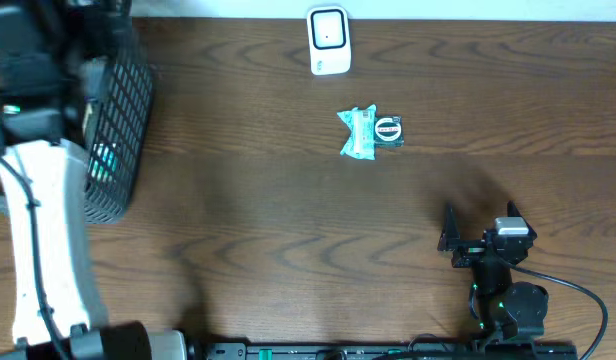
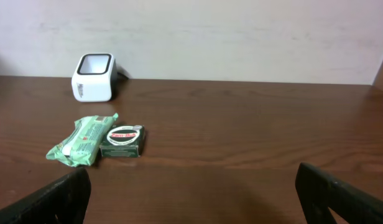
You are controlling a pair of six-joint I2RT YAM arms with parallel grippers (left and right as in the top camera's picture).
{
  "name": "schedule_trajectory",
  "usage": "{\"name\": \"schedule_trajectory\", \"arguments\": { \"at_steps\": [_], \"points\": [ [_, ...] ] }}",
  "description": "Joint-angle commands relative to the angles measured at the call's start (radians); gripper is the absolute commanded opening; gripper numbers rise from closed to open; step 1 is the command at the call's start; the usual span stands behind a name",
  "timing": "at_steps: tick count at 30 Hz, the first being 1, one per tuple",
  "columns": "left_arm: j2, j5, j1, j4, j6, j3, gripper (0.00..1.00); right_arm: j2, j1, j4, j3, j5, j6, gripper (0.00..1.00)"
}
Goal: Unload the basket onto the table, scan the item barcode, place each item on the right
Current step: 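Place the wipes pack beside the tin and withdraw left gripper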
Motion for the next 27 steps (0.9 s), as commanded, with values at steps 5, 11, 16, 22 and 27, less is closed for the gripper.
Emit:
{"name": "schedule_trajectory", "arguments": {
  "at_steps": [5, 11, 16, 22, 27],
  "points": [
    [0.157, -0.039, 0.264, -0.021, 0.042, -0.005, 0.98, -0.005, -0.008, -0.004, -0.002, -0.002, 0.011, 0.99],
    [0.265, -0.039, 0.342, -0.029, 0.043, -0.006, 0.92, -0.005, -0.008, -0.004, -0.002, -0.002, 0.010, 0.99],
    [0.349, -0.039, 0.364, -0.051, 0.093, -0.017, 0.91, -0.005, -0.008, -0.004, -0.002, -0.002, 0.011, 0.99],
    [0.428, -0.053, 0.359, -0.058, 0.189, -0.029, 0.91, -0.005, -0.008, -0.004, -0.002, -0.002, 0.011, 0.99],
    [0.481, -0.200, 0.360, -0.074, 0.189, -0.030, 0.80, -0.005, -0.008, -0.004, -0.002, -0.002, 0.010, 0.99]
  ]
}}
